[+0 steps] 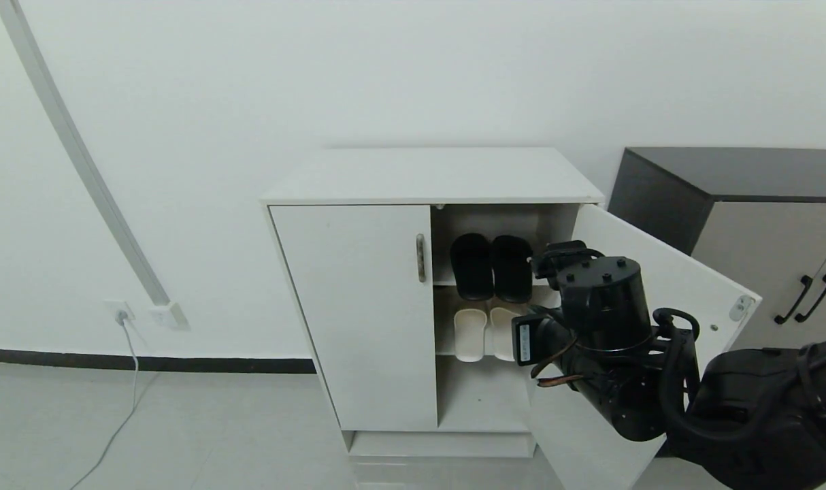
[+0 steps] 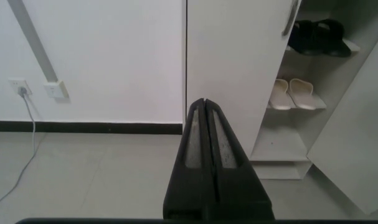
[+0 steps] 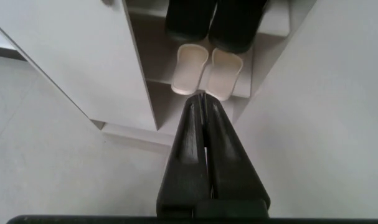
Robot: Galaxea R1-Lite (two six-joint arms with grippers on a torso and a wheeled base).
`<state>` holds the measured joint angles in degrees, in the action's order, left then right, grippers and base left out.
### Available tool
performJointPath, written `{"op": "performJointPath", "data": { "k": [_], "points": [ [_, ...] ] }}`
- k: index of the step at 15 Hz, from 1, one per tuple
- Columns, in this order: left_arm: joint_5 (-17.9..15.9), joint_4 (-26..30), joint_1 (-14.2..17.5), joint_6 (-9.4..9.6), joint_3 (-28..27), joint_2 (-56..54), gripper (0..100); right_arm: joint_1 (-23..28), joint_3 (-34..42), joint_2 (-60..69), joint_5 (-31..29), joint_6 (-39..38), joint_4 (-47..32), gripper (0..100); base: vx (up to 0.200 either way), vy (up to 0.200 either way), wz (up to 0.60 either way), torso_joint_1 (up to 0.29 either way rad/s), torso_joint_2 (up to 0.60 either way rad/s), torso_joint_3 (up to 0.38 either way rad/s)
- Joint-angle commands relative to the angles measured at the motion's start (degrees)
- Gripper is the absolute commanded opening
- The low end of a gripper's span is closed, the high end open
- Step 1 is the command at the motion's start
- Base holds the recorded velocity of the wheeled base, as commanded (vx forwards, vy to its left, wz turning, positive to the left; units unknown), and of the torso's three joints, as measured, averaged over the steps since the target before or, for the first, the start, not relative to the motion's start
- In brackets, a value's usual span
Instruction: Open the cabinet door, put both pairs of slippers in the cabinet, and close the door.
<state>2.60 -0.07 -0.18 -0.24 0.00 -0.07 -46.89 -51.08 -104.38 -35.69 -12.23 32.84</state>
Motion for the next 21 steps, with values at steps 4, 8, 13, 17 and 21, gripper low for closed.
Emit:
{"op": "performJointPath", "data": {
  "k": [4, 8, 13, 17, 21],
  "points": [
    [0.04, -0.01, 0.01, -0.02, 0.0, 0.07, 0, 0.13, 0.01, -0.04, 0.01, 0.01, 0.03, 0, 0.0, 0.0, 0.0, 0.19, -0.5, -0.309],
    [0.04, -0.01, 0.01, -0.02, 0.0, 0.07, 0, 0.22, -0.34, 0.05, 0.01, 0.8, 0.03, 0, 0.0, 0.0, 0.0, 0.218, -0.54, -0.317],
    [-0.14, 0.07, 0.01, 0.07, 0.0, 0.07, 0, 0.22, -0.16, 1.46, 0.01, 0.89, 0.03, 0, 0.0, 0.0, 0.0, 0.246, -0.57, -0.32],
    [-0.05, 0.07, 0.01, 0.33, 0.0, 0.07, 0, 0.13, 0.01, 2.86, 0.01, 1.42, 0.03, 0, 0.0, 0.0, 0.0, 0.255, -0.57, -0.312],
    [-0.05, 0.07, 0.01, 0.42, 0.0, 0.07, 0, 0.04, 0.37, 3.48, 0.19, 1.86, 0.03, 0, 0.0, 0.0, 0.0, 0.065, -0.14, -0.073]
  ]
}}
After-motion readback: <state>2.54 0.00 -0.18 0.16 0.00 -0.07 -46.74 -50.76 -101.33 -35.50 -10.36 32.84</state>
